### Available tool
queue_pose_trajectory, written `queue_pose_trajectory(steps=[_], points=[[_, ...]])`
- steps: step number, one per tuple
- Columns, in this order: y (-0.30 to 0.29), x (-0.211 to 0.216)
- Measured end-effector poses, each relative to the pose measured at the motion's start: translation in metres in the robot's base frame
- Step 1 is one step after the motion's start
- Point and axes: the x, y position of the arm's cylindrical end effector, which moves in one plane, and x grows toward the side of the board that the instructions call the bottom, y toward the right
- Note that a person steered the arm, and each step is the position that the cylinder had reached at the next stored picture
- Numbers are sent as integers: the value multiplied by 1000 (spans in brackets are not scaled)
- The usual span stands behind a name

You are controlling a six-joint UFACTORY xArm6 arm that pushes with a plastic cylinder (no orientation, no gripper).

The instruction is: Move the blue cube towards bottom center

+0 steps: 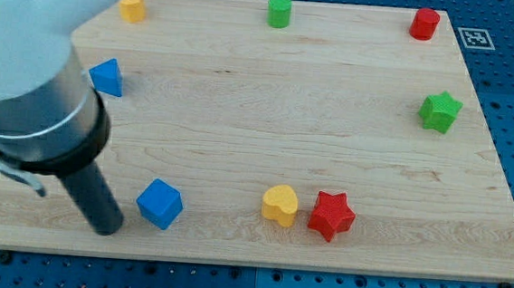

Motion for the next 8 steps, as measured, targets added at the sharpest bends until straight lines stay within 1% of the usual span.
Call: queue_pose_trajectory(steps=[2, 3, 5, 6, 7, 8], points=[[90, -2], [105, -2], [56, 18], [27, 14], [25, -10], [24, -16]])
